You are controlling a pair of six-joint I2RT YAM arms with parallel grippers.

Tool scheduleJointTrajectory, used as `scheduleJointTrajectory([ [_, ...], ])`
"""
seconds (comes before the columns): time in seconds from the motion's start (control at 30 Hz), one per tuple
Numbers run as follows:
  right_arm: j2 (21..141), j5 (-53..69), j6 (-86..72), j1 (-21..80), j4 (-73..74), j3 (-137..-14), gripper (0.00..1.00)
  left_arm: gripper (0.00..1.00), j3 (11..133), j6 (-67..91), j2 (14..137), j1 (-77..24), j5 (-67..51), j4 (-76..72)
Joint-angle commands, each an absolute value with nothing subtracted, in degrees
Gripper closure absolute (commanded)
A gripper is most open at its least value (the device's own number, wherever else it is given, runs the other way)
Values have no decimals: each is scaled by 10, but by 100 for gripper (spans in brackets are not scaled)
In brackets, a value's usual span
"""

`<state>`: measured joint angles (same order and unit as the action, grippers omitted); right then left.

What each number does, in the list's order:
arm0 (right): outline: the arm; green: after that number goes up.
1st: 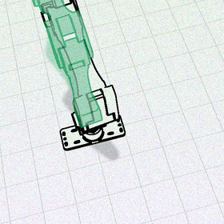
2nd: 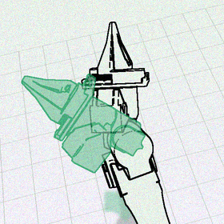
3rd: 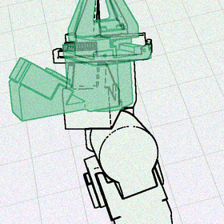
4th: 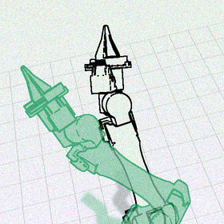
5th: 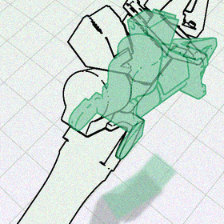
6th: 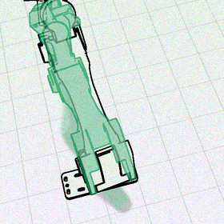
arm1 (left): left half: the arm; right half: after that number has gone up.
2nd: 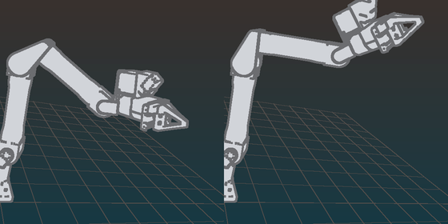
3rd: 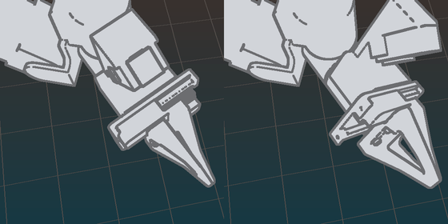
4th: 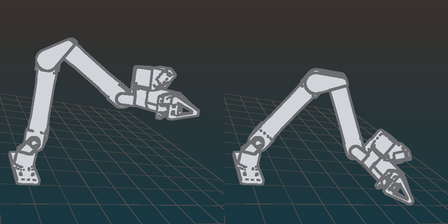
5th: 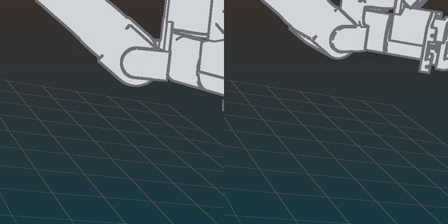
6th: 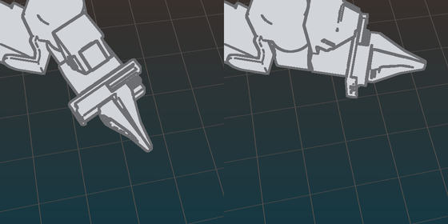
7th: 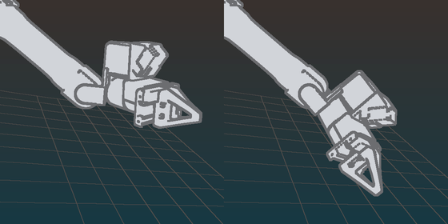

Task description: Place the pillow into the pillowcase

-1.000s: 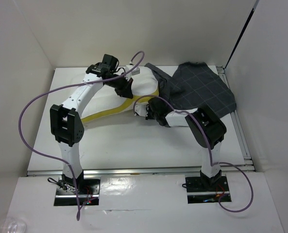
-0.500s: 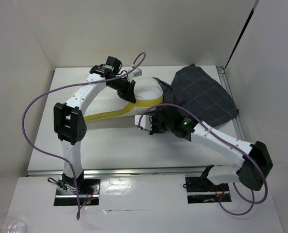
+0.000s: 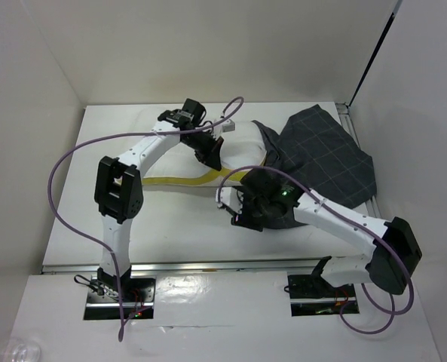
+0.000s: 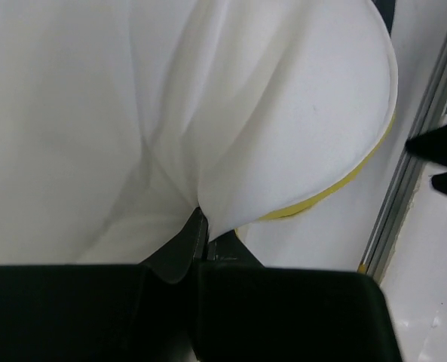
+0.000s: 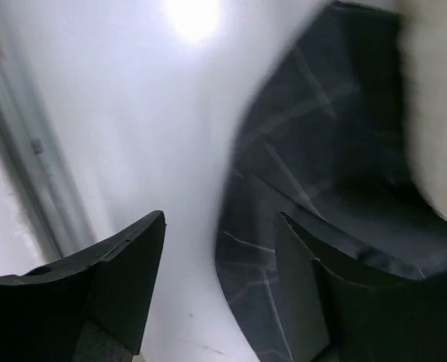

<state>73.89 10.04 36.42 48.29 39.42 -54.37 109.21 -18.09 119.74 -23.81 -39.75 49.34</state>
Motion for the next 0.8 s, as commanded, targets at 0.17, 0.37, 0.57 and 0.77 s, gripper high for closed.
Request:
scheduleJointTrajectory([
  [0.17,758,36,197,289,336,-683,37,100,962,-199,1135,-232,-383,441],
  [0.37,877,215,92,127,452,-775,45,100,951,-205,1129,-232,-383,436],
  [0.57,916,301,84,119,493,-777,48,100,962,-217,1129,-232,-378,430],
  [0.77,934,314,84,119,491,-766,53,100,973,-217,1129,-232,-373,430],
])
